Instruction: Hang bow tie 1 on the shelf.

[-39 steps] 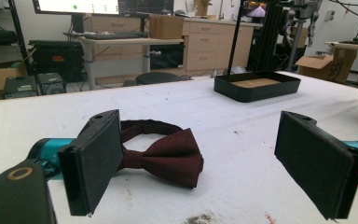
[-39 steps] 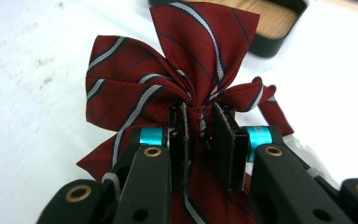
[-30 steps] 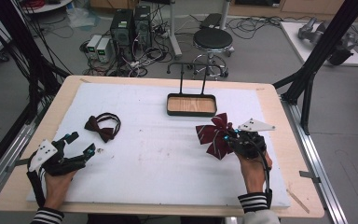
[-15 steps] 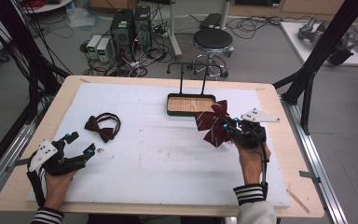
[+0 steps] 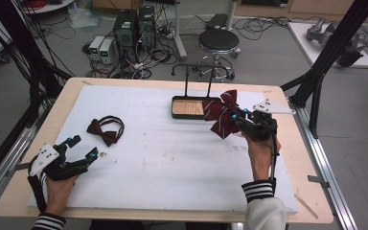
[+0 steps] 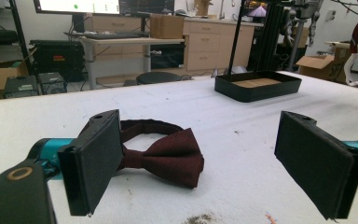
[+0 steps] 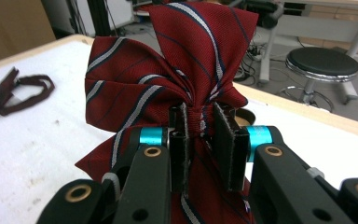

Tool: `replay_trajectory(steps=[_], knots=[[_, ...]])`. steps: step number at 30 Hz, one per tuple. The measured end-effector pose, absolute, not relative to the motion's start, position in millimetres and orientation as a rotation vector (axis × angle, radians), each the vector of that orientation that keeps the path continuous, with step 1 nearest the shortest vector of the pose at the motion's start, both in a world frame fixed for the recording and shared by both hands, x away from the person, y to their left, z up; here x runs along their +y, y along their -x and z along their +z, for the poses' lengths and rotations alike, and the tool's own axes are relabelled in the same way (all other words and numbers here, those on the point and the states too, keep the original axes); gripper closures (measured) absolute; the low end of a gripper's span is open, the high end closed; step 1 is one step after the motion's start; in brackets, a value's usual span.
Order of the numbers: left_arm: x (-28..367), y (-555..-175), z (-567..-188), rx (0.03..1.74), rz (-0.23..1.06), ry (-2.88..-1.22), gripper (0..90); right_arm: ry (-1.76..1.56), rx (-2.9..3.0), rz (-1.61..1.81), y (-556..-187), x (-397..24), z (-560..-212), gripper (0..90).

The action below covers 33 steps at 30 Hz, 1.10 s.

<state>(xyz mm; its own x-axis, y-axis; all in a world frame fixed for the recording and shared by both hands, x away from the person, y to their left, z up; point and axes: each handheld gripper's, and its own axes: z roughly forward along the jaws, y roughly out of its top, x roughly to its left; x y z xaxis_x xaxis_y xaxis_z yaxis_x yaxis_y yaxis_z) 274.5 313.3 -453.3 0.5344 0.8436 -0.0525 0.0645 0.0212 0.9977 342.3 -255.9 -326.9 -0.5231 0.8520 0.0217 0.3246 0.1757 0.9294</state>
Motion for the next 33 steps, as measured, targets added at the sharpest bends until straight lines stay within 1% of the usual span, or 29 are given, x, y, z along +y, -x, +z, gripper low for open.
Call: replay_trajectory(steps=[18, 33], knots=[[314, -275, -453, 0.842, 0.725, -1.436, 15.5, -1.092, 1.912, 1.414, -370, -251, -301, 76.8], [314, -275, -453, 0.846, 0.715, -1.432, 15.5, -1.069, 1.929, 1.394, -398, -242, -283, 76.8]])
